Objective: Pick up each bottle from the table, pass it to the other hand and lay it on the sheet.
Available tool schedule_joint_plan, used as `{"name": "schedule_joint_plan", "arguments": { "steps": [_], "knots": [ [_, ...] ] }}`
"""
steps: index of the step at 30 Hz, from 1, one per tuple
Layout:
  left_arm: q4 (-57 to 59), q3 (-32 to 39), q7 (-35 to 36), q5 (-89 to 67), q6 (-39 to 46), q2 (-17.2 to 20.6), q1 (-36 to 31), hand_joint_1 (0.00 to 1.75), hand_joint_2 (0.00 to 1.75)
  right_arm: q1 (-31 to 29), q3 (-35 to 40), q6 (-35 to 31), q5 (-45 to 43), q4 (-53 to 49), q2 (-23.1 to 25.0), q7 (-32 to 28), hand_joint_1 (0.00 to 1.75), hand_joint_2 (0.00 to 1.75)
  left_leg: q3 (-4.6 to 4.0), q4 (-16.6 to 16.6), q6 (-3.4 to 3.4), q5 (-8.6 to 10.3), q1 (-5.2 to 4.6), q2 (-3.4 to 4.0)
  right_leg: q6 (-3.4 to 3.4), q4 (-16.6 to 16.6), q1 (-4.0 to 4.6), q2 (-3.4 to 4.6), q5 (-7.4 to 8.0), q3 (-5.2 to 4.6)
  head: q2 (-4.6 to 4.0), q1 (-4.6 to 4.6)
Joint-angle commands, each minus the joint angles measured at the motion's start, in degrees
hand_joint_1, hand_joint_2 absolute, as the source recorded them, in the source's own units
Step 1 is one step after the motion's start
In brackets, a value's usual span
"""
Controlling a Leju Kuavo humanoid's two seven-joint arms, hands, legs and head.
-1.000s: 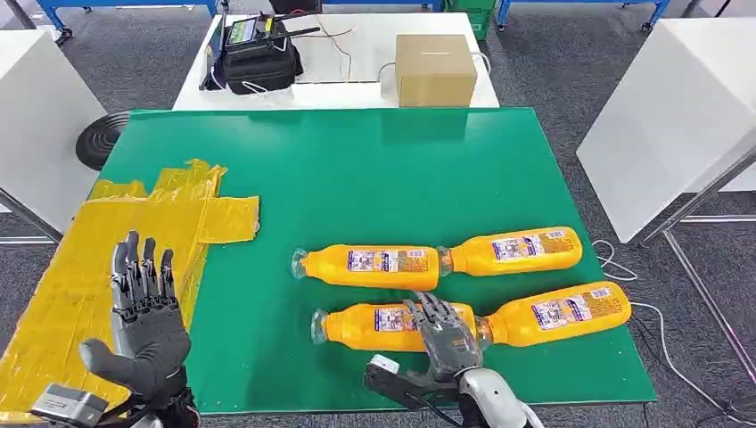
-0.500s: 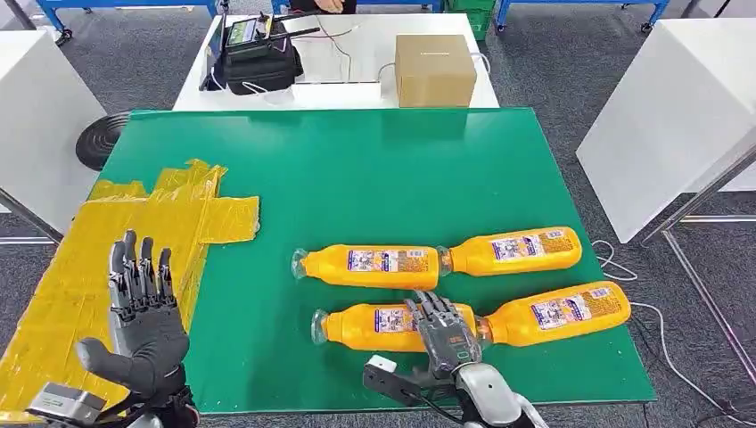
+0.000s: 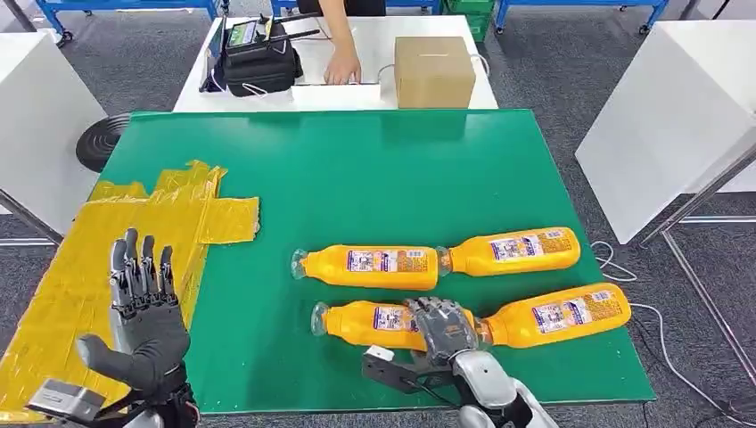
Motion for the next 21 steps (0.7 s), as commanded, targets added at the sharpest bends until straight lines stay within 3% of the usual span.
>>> {"name": "schedule_joint_plan", "arguments": {
  "steps": [1, 8, 10, 14, 16, 17, 21],
  "knots": [
    [3.59, 1.72, 1.17, 1.04, -0.30, -0.02, -1.96, 0.00, 0.00, -0.24, 1.24, 0.22, -1.61, 5.70, -0.49, -0.50, 1.75, 1.75, 0.20, -0.14, -0.03, 0.02, 0.02, -0.07, -0.03, -0.15, 0.03, -0.11, 0.01, 0.22, 0.00, 0.00],
    [3.59, 1.72, 1.17, 1.04, -0.30, -0.02, -1.96, 0.00, 0.00, -0.24, 1.24, 0.22, -1.61, 5.70, -0.49, -0.50, 1.75, 1.75, 0.28, -0.11, -0.02, 0.01, 0.02, -0.05, -0.02, -0.13, 0.03, -0.10, -0.01, 0.31, 0.00, 0.02],
    [4.31, 2.05, 5.56, 3.40, 0.55, -0.60, -2.26, 0.00, 0.00, 0.79, -0.60, -3.63, -4.30, 4.63, 0.59, -1.51, 1.75, 1.75, 0.29, -0.14, -0.03, 0.02, 0.03, -0.06, -0.03, -0.16, 0.04, -0.12, 0.01, 0.32, 0.00, 0.02],
    [9.72, 0.49, 14.07, 4.91, 2.19, 1.73, -2.51, 0.00, 0.00, 3.81, -4.07, -14.05, -13.69, 0.33, 1.52, -8.68, 1.75, 1.75, 0.27, -0.14, -0.03, 0.04, -0.02, -0.15, -0.03, -0.11, 0.00, -0.18, -0.02, 0.29, 0.00, 0.02],
    [11.99, -0.08, 14.89, 6.48, 1.25, 2.55, -2.18, 0.00, 0.00, 5.57, -5.46, -18.42, -21.14, -2.18, 2.50, -17.27, 1.75, 1.75, 0.32, -0.19, -0.05, 0.02, 0.00, -0.11, -0.06, -0.16, 0.02, -0.16, -0.02, 0.33, 0.00, 0.04],
    [12.46, -0.44, 14.25, 7.74, 0.16, 2.75, -1.97, 0.00, 1.75, 6.36, -5.81, -19.82, -24.60, -3.56, 3.04, -21.15, 1.75, 1.75, 0.28, -0.17, -0.04, 0.02, -0.05, -0.12, -0.04, -0.10, -0.03, -0.16, -0.05, 0.28, 0.00, -0.02],
    [11.05, -3.65, 14.06, 10.44, -1.92, 3.00, -1.12, 0.00, 1.75, 6.81, -5.12, -22.61, -31.68, -6.89, 4.11, -27.99, 1.75, 1.75, 0.00, -0.06, -0.03, -0.03, -0.02, -0.02, -0.03, 0.00, -0.01, -0.04, -0.05, 0.01, 0.00, 0.00]
  ]
}}
